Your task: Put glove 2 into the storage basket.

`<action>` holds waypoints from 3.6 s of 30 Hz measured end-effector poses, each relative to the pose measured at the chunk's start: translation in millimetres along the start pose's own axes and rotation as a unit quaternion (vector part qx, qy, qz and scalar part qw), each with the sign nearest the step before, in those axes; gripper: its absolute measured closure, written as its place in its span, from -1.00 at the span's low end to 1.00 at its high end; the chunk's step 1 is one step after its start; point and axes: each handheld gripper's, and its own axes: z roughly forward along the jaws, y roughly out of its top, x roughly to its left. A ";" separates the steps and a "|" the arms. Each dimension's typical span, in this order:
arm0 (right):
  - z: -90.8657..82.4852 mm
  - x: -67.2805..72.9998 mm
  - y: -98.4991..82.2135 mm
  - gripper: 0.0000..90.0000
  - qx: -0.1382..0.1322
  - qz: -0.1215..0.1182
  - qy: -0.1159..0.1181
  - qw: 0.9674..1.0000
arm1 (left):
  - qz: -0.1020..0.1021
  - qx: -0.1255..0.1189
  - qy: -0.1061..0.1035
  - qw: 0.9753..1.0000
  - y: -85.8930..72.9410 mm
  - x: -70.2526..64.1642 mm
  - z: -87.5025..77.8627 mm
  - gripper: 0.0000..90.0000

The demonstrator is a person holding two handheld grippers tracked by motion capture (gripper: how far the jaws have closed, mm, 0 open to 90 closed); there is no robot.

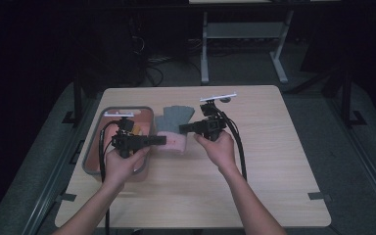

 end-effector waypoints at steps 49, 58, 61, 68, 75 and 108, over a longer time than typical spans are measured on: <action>63.9 37.3 27.4 0.70 0.022 -0.022 0.032 0.999 | -0.021 -0.031 0.035 0.999 -9.0 39.0 -59.2 0.45; 80.7 45.4 32.6 0.70 0.025 -0.024 0.045 0.998 | -0.032 -0.039 0.045 0.998 -12.0 48.0 -71.6 0.45; 85.7 46.5 33.0 0.70 0.028 -0.022 0.049 0.998 | -0.032 -0.038 0.050 0.998 -13.4 51.1 -75.2 0.45; 97.9 50.3 34.5 0.70 0.031 -0.018 0.052 0.998 | -0.037 -0.040 0.058 0.997 -16.0 57.8 -82.1 0.45; 107.3 55.9 37.5 0.70 0.038 -0.025 0.064 0.997 | -0.042 -0.042 0.060 0.996 -19.2 63.6 -91.0 0.45; 171.5 58.8 30.5 0.70 0.078 -0.013 0.082 0.993 | -0.061 0.007 0.133 0.989 -33.4 100.2 -109.7 0.47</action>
